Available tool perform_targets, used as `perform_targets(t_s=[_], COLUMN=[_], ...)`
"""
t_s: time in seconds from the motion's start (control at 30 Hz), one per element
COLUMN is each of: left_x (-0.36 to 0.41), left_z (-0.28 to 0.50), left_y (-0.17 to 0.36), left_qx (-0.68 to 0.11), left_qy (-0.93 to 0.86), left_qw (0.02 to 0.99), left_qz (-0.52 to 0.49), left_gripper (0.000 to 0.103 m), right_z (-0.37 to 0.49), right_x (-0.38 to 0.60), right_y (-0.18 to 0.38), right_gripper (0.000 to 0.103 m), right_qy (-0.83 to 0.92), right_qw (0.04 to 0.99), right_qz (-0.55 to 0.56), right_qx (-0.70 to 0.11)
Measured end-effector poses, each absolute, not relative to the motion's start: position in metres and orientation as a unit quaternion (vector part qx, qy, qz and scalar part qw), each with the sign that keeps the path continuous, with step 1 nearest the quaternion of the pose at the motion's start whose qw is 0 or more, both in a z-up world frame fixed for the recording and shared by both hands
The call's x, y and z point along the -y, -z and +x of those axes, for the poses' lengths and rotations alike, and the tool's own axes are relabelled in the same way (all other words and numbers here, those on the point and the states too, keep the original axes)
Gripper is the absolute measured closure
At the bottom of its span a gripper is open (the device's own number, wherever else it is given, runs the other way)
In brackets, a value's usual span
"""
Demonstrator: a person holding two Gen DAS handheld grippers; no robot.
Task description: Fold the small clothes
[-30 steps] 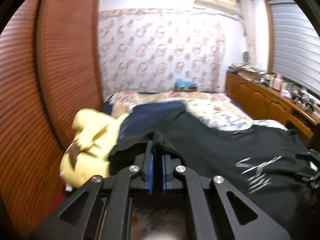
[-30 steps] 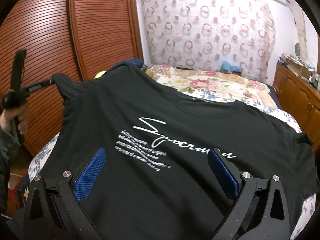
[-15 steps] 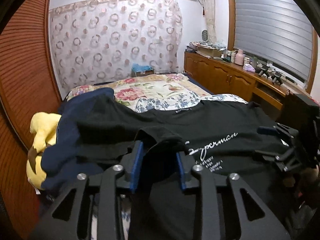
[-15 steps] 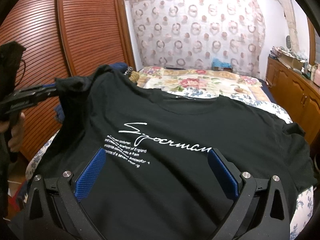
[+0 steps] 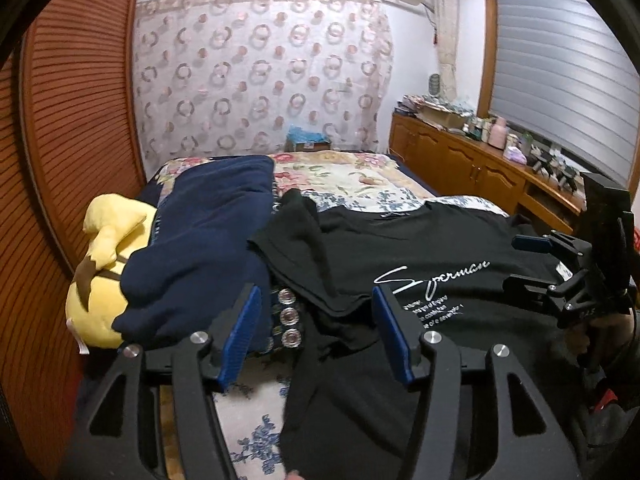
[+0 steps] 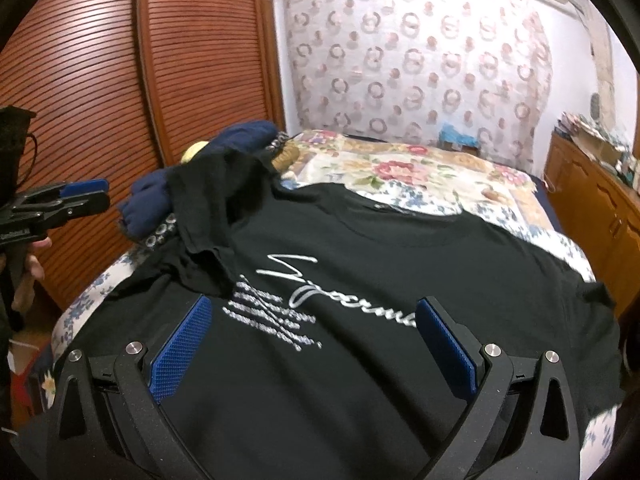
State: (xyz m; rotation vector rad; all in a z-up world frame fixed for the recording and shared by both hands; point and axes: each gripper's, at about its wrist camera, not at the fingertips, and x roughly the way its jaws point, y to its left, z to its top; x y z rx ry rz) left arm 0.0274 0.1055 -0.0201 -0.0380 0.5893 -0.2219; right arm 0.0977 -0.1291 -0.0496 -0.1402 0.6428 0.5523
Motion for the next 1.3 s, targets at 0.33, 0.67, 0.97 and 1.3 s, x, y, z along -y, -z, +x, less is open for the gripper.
perform_targets(t_s=[0.33, 0.67, 0.97, 1.3], left_x=[-0.124, -0.141, -0.147, -0.144], left_z=[0.017, 0.013, 0.01, 0.011], left_y=[0.025, 0.034, 0.042, 0.046], left_qx=[-0.277, -0.278, -0.283, -0.286], left_qy=[0.088, 0.071, 0.066, 0.071], left_qw=[0.956, 0.957, 0.955, 0.953], left_qz=[-0.036, -0.049, -0.062, -0.062], left_gripper=[0.043, 0.041, 0.041, 0.041], right_z=[0.132, 0.169, 0.196, 0.204], right_x=[0.056, -0.028, -0.068, -0.032], right_y=[0.048, 0.059, 0.085, 0.061], right_gripper=[0.033, 0.048, 0.069, 0.099], right_qy=[-0.375, -0.435, -0.422, -0.402], right_qw=[0.862, 0.83, 0.82, 0.844], right_qz=[-0.111, -0.111, -0.134, -0.105], right_qx=[-0.323, -0.331, -0.362, -0.338])
